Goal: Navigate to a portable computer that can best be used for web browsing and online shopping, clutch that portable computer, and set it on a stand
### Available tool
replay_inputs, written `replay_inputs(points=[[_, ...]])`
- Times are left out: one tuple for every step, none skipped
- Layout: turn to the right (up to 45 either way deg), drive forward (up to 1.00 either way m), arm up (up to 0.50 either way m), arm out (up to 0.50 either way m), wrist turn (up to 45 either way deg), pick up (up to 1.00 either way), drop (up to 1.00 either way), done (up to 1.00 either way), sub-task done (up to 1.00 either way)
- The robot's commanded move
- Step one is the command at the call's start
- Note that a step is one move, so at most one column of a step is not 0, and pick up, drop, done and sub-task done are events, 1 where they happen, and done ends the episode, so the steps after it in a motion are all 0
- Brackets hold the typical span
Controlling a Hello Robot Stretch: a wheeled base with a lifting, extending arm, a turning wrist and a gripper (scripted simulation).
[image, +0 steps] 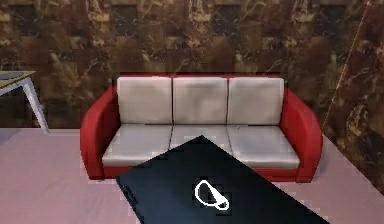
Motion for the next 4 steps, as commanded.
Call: replay_inputs(points=[[-45.0, 0.0, 0.0, 0.0, 0.0, 0.0, 0.0, 0.0, 0.0], [-39.0, 0.0, 0.0, 0.0, 0.0, 0.0, 0.0, 0.0, 0.0], [0.0, 1.0, 0.0, 0.0, 0.0, 0.0, 0.0, 0.0, 0.0], [-3.0, 0.0, 0.0, 0.0, 0.0, 0.0, 0.0, 0.0, 0.0]])
